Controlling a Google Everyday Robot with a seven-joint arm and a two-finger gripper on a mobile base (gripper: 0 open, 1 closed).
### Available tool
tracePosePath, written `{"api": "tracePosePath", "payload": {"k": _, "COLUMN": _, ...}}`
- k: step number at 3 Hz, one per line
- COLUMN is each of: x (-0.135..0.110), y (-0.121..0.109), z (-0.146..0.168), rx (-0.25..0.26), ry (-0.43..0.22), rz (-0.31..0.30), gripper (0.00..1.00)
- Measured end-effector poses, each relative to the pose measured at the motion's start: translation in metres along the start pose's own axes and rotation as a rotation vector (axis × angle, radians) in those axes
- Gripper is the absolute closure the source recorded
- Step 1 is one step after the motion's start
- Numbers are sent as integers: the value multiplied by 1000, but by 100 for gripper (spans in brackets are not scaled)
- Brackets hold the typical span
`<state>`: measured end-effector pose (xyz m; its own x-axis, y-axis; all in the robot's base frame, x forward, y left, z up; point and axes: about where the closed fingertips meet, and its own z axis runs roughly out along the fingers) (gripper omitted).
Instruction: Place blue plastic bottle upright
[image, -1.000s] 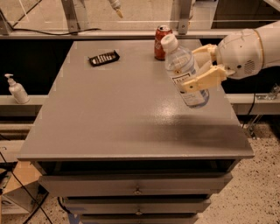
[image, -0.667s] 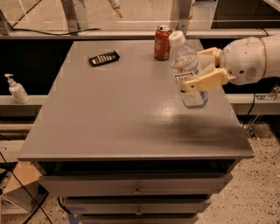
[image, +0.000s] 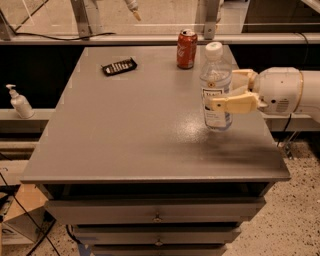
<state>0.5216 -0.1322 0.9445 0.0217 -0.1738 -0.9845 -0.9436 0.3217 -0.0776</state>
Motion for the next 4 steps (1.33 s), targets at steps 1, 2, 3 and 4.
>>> {"api": "tracePosePath", "payload": {"k": 1, "x": 12, "y": -4, "z": 0, "rx": 8, "ry": -45, "rz": 6, "gripper": 100}}
{"api": "tracePosePath", "payload": {"k": 2, "x": 24, "y": -6, "z": 4, "rx": -8, "ry": -81, "rz": -5, "gripper": 100}}
{"api": "tracePosePath", "payload": {"k": 3, "x": 35, "y": -6, "z": 7, "rx": -15, "ry": -112, "rz": -6, "gripper": 82}}
{"api": "tracePosePath", "payload": {"k": 4, "x": 44, "y": -7, "z": 8, "rx": -17, "ry": -142, "rz": -4, "gripper": 59}}
